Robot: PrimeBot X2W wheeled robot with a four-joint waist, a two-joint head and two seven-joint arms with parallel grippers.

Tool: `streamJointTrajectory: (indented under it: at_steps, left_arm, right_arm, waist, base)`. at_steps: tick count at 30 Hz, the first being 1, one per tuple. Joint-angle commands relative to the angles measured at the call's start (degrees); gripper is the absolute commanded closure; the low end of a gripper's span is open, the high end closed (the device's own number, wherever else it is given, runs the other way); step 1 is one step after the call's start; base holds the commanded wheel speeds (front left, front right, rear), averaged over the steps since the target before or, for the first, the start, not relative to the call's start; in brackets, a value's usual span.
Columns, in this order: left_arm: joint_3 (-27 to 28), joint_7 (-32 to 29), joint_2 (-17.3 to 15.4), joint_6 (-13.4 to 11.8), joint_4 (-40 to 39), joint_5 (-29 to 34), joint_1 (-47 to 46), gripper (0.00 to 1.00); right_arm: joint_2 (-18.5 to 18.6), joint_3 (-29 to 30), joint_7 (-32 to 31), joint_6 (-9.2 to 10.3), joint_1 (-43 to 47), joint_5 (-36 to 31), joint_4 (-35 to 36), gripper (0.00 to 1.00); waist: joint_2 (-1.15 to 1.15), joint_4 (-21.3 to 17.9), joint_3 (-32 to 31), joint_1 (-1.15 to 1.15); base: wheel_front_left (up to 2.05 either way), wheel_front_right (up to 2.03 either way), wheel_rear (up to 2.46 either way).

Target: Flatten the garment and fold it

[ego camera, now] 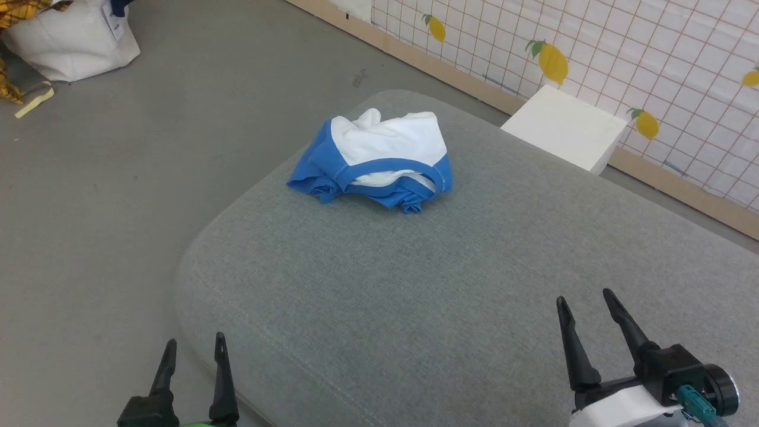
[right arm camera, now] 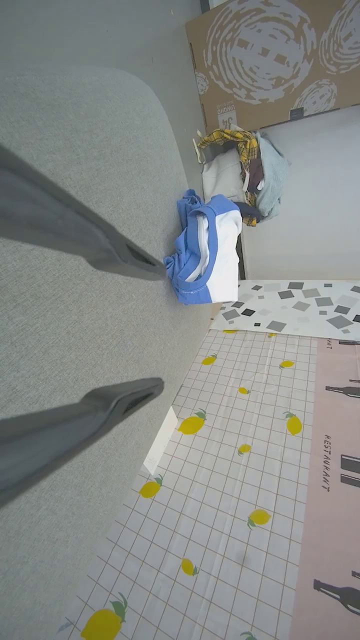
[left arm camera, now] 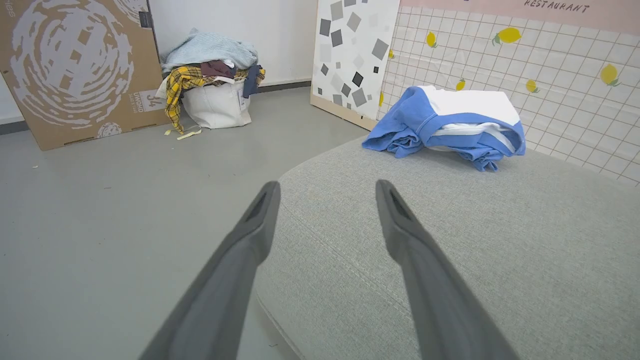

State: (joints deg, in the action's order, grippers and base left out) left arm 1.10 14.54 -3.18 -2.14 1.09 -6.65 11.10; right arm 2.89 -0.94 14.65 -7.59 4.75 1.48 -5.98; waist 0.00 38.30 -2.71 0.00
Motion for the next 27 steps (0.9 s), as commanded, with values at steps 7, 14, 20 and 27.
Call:
streamJointTrajectory:
  at_steps: [7, 14, 20, 27]
  left_arm:
    - [-0.6, 0.5, 0.3, -0.5, -0.6, -3.2, 0.1, 0.0]
    - [-2.1, -1.4, -1.4, 0.9, -5.8, -7.6, -6.7, 0.0]
    - [-2.9, -12.4, -5.6, 4.0, -11.3, -9.4, -20.2, 0.0]
    - [-0.4, -22.2, -10.9, 6.3, -6.1, -13.9, -38.0, 0.0]
  right_arm:
    - [0.0, 0.1, 0.3, 0.1, 0.0, -0.8, 0.0, 0.0]
    - [0.0, 1.0, -0.9, 0.1, -0.9, -2.7, 2.2, 0.0]
    - [0.0, 0.9, -3.6, 0.1, -3.2, -5.7, 6.5, 0.0]
    - [0.0, -1.7, -7.1, 0.1, -6.9, -8.4, 11.9, 0.0]
  waist:
    - [0.0, -0.4, 0.9, 0.0]
    - [0.0, -1.3, 4.1, 0.0]
    - [0.0, -2.8, 9.3, 0.0]
    - [0.0, -6.5, 16.1, 0.0]
  base:
    - [0.0, 0.0, 0.0]
    - [0.0, 0.0, 0.0]
    - [0.0, 0.0, 0.0]
    - [0.0, 0.0, 0.0]
